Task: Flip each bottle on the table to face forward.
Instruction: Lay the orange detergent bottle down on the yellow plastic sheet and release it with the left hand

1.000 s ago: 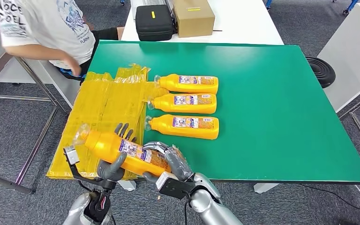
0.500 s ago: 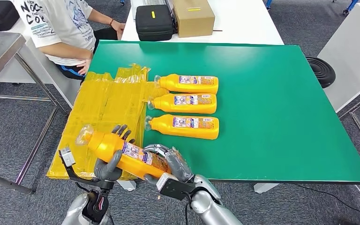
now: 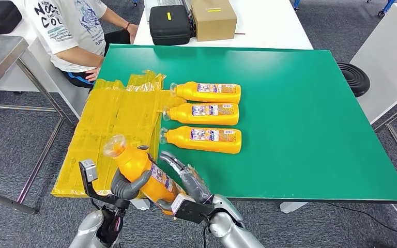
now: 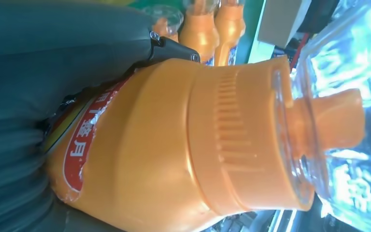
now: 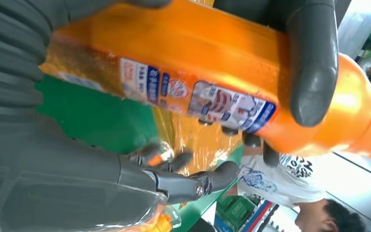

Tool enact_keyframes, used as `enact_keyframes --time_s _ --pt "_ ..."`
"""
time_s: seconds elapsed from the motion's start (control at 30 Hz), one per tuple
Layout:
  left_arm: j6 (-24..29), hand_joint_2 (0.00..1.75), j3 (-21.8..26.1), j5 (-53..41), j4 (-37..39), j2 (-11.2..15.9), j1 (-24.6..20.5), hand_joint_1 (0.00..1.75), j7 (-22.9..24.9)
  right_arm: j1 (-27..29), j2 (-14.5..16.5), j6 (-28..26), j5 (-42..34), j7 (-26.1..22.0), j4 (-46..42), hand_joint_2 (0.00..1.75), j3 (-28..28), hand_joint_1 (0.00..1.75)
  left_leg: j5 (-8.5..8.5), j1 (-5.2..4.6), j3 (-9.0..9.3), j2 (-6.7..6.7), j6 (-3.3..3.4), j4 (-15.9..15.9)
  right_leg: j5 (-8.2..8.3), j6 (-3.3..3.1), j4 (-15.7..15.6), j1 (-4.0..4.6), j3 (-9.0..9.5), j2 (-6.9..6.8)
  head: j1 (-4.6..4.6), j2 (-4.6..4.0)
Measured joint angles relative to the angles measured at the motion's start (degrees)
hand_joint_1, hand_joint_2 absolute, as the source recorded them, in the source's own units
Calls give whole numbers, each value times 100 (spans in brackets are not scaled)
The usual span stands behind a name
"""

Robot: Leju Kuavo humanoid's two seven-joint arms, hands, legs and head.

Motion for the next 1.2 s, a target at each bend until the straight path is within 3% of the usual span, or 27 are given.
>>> enact_keyframes --time_s 0.03,0.43,0.57,0.7,0.83,1.07,1.2 --pt "16 175 1 6 -1 3 0 175 6 0 2 -3 -3 5 -7 0 0 0 0 0 0 0 0 0 0 0 0 0 0 0 -1 0" --pt "1126 175 409 -540 -507 147 -90 175 -66 102 -18 -87 -148 92 -285 0 -7 0 3 2 1 1 -1 0 1 -1 1 2 -1 0 1 0" --pt "1720 175 670 -1120 -895 292 -306 175 -181 172 -50 -94 -157 111 -407 0 -8 0 3 3 1 0 -1 0 1 -1 2 2 -1 0 1 0" --pt "2464 175 868 -2262 -1288 531 -622 175 -250 267 -88 -104 -169 125 -557 0 -25 0 4 3 1 0 -1 0 1 0 2 2 -1 0 0 0" --pt "2660 175 917 -3513 -1423 934 -1086 175 13 366 -129 -151 -261 133 -733 175 -142 0 8 4 1 -2 2 0 1 -1 2 2 -1 -2 2 0" --pt "1831 175 527 -4995 -958 1815 -2087 175 568 559 -192 -348 -716 67 -1188 175 -651 0 12 3 3 3 -2 0 11 -7 2 1 -6 1 0 0" --pt "1473 175 82 -5499 -592 2204 -2352 175 732 634 -201 -401 -969 16 -1464 175 -1007 0 12 3 3 7 -2 0 14 -13 2 1 -8 4 1 0"
